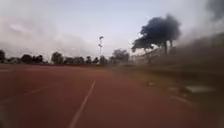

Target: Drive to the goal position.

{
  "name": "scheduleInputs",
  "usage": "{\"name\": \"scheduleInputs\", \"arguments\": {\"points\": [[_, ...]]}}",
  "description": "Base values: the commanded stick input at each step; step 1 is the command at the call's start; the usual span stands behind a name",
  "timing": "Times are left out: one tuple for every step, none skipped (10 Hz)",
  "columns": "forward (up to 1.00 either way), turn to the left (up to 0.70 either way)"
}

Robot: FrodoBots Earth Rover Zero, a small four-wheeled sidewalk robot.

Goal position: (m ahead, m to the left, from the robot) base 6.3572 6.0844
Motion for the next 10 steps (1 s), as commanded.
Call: {"name": "scheduleInputs", "arguments": {"points": [[0.85, 0.0], [0.87, 0.0], [0.9, 0.0], [0.94, 0.0], [0.97, 0.0], [1.0, 0.0], [1.0, 0.0], [1.0, 0.0], [1.0, 0.0], [1.0, 0.0]]}}
